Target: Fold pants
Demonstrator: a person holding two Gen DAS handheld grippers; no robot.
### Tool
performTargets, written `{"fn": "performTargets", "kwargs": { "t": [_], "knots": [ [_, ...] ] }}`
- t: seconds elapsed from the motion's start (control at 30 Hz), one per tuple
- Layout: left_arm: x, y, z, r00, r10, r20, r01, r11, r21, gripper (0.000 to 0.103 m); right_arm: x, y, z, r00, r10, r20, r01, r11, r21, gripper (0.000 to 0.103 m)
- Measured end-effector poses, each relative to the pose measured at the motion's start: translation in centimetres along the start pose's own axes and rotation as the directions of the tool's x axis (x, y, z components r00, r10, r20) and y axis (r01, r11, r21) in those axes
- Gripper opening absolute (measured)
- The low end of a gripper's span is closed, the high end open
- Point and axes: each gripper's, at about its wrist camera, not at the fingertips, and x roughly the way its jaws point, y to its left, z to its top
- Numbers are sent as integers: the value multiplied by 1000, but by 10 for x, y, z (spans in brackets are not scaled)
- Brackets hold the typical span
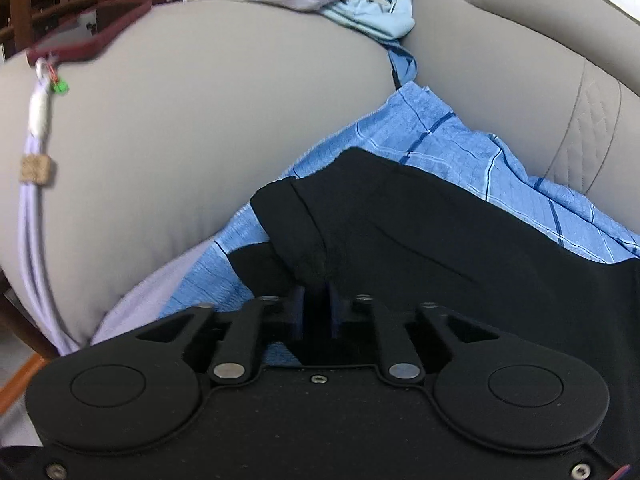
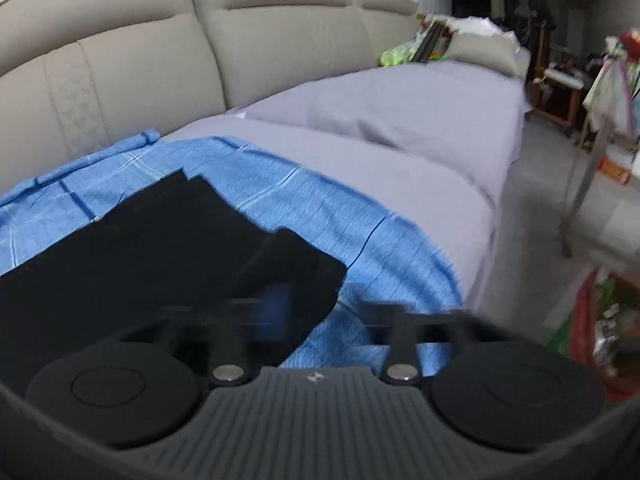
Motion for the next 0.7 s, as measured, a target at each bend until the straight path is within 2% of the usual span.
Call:
{"fn": "performTargets", "kwargs": {
  "t": [0.03,0.07,0.1,0.13,0.2,0.27,0.33,0.4,0.47,0.5,0.57,0.6,0.67,0.7],
  "knots": [
    [-5,0,2,1000,-1,11,1,1000,-5,57,-8,-1,1,999,-9,31,9,1000,-3,90],
    [-11,2,3,999,-2,34,3,1000,-19,71,-16,1,5,998,-21,65,21,1000,-9,90],
    [-19,4,4,998,-3,66,5,999,-33,74,-24,4,8,995,-30,93,32,999,-20,90],
    [-27,5,4,995,-4,100,8,999,-39,74,-30,6,11,994,-26,110,30,999,-32,91],
    [-43,1,4,987,12,160,-6,999,-36,74,-41,17,16,990,37,133,-29,998,-65,91],
    [-59,-10,4,973,-2,229,2,1000,-3,70,-46,33,17,980,161,117,-147,982,-121,91],
    [-73,-28,2,960,-76,268,65,997,50,64,-46,53,11,960,276,57,-262,949,-176,91],
    [-82,-52,-2,948,-192,253,168,979,115,50,-41,72,3,941,338,9,-330,922,-203,91],
    [-83,-82,-7,930,-313,195,277,942,192,23,-30,92,-5,941,336,-29,-334,915,-228,88],
    [-81,-101,-11,914,-377,151,337,912,235,19,-22,101,-8,941,335,-49,-337,912,-236,85],
    [-71,-142,-20,883,-467,44,431,845,317,17,-9,110,-11,945,317,-83,-328,916,-231,79],
    [-65,-163,-26,862,-506,-9,477,805,352,15,-2,113,-11,946,307,-100,-322,920,-222,71],
    [-50,-203,-36,833,-544,-101,536,748,393,13,11,115,-9,947,310,-88,-322,925,-204,65],
    [-42,-221,-40,821,-553,-142,559,728,396,13,15,117,-7,944,316,-90,-328,922,-205,64]
  ]
}}
